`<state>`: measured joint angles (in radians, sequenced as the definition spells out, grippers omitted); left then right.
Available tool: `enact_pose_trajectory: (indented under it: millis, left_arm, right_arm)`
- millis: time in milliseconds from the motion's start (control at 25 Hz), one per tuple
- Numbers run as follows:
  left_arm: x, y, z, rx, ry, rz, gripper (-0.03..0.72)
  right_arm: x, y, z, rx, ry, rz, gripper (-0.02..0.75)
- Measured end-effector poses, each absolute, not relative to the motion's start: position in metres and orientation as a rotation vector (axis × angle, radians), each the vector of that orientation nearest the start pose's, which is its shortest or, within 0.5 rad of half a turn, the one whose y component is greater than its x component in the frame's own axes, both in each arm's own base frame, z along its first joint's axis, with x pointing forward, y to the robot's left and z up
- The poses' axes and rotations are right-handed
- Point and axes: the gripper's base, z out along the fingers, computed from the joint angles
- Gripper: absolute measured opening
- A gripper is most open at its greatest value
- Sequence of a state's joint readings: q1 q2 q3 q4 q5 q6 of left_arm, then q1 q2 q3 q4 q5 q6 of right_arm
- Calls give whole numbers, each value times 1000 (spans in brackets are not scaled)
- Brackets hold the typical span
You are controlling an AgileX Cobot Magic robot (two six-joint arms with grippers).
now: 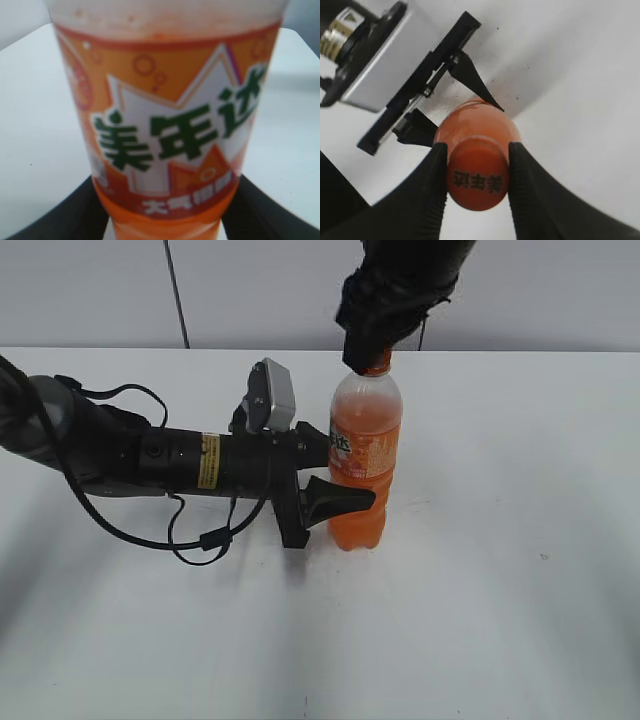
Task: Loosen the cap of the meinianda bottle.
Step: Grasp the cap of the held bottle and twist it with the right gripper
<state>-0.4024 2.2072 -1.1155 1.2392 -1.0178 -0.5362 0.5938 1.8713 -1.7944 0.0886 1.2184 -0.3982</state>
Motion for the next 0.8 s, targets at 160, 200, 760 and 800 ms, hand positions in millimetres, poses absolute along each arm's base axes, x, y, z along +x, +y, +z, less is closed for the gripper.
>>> enact_pose_trajectory:
  millis: [160, 200, 760, 800]
  left_arm:
    - [338, -224, 100, 1314, 1492, -931, 402]
    - [338, -224, 100, 1320, 1490, -931, 402]
    - [337, -224, 100, 1334, 1481, -934, 401]
    - [337, -224, 101, 1337, 1479, -936, 401]
  right_arm:
    - [330, 232, 321, -1850, 2067, 51, 274]
    - [329, 232, 321, -1990, 1935, 19, 274]
    - [327, 232, 327, -2093, 1800, 11, 391]
    - [326, 232, 330, -2066, 1818, 17, 421]
